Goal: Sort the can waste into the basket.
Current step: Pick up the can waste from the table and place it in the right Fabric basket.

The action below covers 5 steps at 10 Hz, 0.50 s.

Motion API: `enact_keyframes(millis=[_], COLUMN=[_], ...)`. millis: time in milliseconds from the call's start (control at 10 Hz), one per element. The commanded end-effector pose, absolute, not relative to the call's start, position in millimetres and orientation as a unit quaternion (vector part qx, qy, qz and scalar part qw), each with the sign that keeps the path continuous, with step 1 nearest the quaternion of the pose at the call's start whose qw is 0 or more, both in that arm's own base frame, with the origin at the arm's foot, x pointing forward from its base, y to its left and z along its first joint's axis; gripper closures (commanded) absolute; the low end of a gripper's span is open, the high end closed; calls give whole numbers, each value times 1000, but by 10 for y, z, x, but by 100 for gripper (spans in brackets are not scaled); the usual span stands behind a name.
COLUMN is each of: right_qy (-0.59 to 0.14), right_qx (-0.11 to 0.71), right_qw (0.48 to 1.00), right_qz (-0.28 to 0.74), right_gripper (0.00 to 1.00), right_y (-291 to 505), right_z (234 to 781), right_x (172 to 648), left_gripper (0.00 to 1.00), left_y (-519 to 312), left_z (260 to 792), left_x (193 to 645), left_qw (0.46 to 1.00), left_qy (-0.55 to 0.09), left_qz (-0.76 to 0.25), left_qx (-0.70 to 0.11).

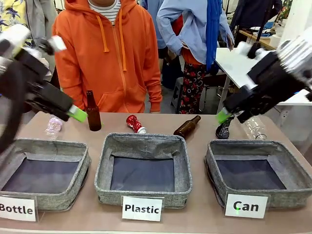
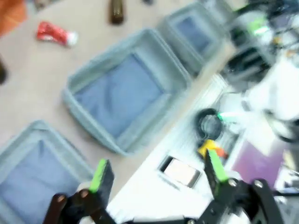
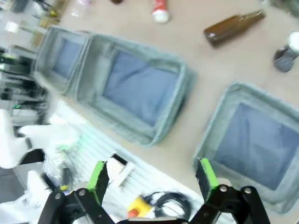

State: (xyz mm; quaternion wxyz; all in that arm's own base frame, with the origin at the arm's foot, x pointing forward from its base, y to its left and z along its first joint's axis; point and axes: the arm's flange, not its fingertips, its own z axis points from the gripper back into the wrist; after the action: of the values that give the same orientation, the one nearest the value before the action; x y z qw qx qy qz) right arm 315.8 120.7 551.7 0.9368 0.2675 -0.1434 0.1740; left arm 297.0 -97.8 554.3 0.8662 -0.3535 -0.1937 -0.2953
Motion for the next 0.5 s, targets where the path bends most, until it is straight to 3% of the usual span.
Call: enact_keyframes(millis=[0, 400], right_qy=[-155, -238], right_qx=[381, 508], right_qw=[907, 825], right_qz=[96, -68], right_gripper=[0, 0], right_y=[548, -765], right_z=[5511, 5119], right_x=[3144, 2889], left_gripper=[0, 0], left_y=[-232, 1238], left_z=[5472, 4861], left_x=[3020, 2809], left_qw=[850, 784], left_qy=[-185, -272], left_qz=[-233, -31], left_qx=[-436, -557])
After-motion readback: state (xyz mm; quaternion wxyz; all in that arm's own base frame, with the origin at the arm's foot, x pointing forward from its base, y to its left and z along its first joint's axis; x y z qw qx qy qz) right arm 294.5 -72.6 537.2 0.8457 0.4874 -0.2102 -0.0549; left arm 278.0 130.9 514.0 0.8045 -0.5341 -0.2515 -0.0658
